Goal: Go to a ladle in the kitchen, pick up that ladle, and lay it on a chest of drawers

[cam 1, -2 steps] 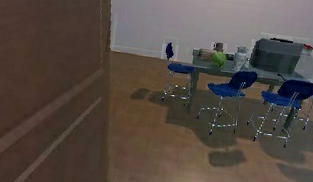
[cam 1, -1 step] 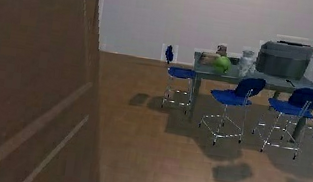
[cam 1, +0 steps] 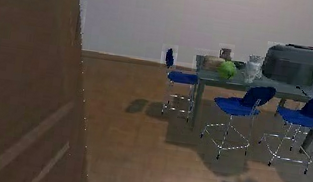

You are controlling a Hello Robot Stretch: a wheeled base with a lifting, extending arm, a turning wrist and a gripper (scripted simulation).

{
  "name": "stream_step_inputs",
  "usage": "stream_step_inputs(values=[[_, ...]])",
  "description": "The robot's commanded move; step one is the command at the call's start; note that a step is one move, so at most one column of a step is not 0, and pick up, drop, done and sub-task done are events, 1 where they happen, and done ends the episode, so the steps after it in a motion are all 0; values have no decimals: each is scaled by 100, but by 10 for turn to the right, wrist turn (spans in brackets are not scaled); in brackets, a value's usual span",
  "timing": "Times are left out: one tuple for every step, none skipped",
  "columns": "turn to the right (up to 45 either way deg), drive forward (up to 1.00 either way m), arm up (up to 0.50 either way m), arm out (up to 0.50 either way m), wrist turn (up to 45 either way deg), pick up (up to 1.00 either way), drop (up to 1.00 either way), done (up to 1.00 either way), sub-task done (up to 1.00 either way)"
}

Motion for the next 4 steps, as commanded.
stream_step_inputs(values=[[450, 0, 0, 0, 0, 0, 0, 0, 0], [450, 0, 0, 0, 0, 0, 0, 0, 0], [60, 0, 0, 0, 0, 0, 0, 0, 0], [0, 20, 0, 0, 0, 0, 0, 0, 0]])
